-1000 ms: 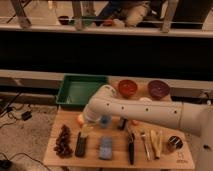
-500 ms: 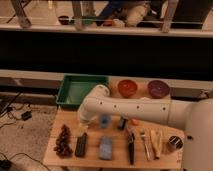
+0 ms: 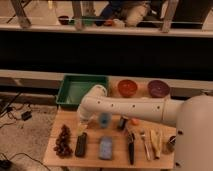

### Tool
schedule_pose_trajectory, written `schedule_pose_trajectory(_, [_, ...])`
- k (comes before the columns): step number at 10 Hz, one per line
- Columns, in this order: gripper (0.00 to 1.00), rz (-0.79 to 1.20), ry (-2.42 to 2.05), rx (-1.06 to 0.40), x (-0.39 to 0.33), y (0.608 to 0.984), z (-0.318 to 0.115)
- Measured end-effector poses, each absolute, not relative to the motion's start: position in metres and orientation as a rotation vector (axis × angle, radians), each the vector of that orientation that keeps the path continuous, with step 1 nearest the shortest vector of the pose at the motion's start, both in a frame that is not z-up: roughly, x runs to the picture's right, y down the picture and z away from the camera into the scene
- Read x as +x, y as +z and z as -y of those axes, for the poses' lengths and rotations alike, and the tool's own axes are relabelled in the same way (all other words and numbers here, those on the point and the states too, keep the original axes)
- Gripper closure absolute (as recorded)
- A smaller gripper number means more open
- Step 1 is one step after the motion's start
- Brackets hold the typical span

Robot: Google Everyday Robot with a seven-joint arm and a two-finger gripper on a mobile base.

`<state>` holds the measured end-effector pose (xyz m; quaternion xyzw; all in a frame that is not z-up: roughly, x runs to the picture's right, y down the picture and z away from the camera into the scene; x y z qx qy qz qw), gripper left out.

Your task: Place apple in paper cup

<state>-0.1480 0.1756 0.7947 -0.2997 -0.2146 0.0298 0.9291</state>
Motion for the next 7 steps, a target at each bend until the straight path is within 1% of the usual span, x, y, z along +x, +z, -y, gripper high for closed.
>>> schedule_pose_trajectory(6, [0.2, 0.419, 0.081, -0.615, -0.14, 0.817, -0.175])
schedule_pose_trajectory(7, [0.23, 0.418, 0.084, -0.613, -0.139, 0.82, -0.175])
